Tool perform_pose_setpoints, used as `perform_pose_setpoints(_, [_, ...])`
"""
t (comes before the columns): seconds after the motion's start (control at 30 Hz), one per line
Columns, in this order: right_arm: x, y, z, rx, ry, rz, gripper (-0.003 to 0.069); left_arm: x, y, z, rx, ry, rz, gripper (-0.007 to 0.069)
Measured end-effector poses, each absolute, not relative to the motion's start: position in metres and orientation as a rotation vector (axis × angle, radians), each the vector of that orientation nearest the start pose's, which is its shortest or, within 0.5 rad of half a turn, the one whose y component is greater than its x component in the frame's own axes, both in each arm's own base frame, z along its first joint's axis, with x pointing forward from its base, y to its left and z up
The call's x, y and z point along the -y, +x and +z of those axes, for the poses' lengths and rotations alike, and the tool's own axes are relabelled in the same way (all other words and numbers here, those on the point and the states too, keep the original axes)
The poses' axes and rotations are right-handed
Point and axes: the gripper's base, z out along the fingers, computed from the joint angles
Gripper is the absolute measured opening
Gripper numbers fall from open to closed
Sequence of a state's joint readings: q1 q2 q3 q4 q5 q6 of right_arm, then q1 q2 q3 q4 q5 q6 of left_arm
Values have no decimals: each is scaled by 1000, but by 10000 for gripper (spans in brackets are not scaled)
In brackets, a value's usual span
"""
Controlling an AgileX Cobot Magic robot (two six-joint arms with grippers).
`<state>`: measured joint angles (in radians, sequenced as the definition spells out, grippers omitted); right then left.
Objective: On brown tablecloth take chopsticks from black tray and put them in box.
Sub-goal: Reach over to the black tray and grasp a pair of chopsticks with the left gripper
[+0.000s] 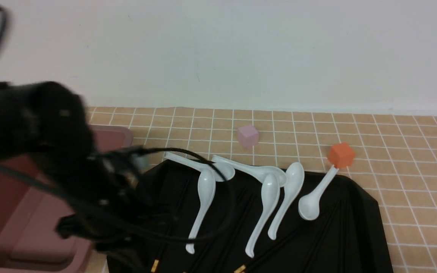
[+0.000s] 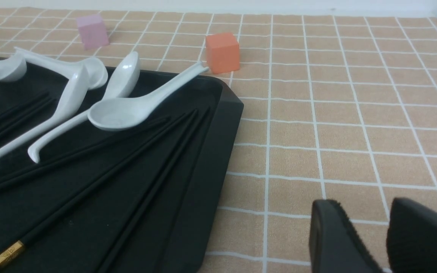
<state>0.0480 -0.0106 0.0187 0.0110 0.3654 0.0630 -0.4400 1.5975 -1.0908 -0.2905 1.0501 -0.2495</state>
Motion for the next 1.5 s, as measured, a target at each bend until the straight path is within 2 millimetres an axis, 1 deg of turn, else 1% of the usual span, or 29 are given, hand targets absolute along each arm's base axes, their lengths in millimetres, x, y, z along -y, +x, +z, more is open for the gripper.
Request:
perform_pose_setpoints(0.03, [-3,53,175,-1858,21,88,240,151,259,233,-3101,102,-425,51])
perform_pose_setpoints(0.13, [-3,53,175,-1858,21,88,240,164,267,225,-3079,130,-343,129])
perform_pose_setpoints(0.2, [-3,53,175,-1858,21,88,240,165,273,220,-3045,142,-293,184])
perform_pose_setpoints(0.23, [-3,53,175,-1858,21,88,240,165,274,220,-3040,142,-289,190])
perform_pose_setpoints(0.33, [-3,53,175,-1858,21,88,240,165,284,210,-2992,138,-238,286])
perform_pose_setpoints(0.37, [-3,53,175,-1858,21,88,240,166,286,207,-2987,141,-230,304])
perform_pose_setpoints(0.4, [-3,53,175,-1858,21,88,240,166,286,207,-2987,141,-230,304])
perform_pose_setpoints(0.47, [-3,53,175,-1858,21,88,240,167,291,198,-2982,151,-211,329])
perform_pose_setpoints(0.5, [-3,53,175,-1858,21,88,240,167,291,198,-2982,151,-210,330])
perform_pose_setpoints(0.53, [-3,53,175,-1858,21,88,240,169,295,190,-2974,157,-200,335])
perform_pose_setpoints(0.67, [-3,53,175,-1858,21,88,240,170,303,176,-2950,186,-167,337])
perform_pose_setpoints(0.83, [-3,53,175,-1858,21,88,240,170,307,162,-2963,219,-115,337])
perform_pose_setpoints(0.93, [-3,53,175,-1858,21,88,240,171,309,154,-2965,219,-114,337])
perform_pose_setpoints(1.13, [-3,53,175,-1858,21,88,240,172,312,148,-2974,218,-108,325])
perform_pose_setpoints(1.2, [-3,53,175,-1858,21,88,240,172,313,147,-2979,227,-96,302])
perform_pose_setpoints(1.3, [-3,53,175,-1858,21,88,240,172,314,145,-2991,230,-85,244])
perform_pose_setpoints(1.43, [-3,53,175,-1858,21,88,240,173,315,145,-2989,229,-87,131])
perform_pose_setpoints(1.5, [-3,53,175,-1858,21,88,240,173,315,145,-2990,227,-88,109])
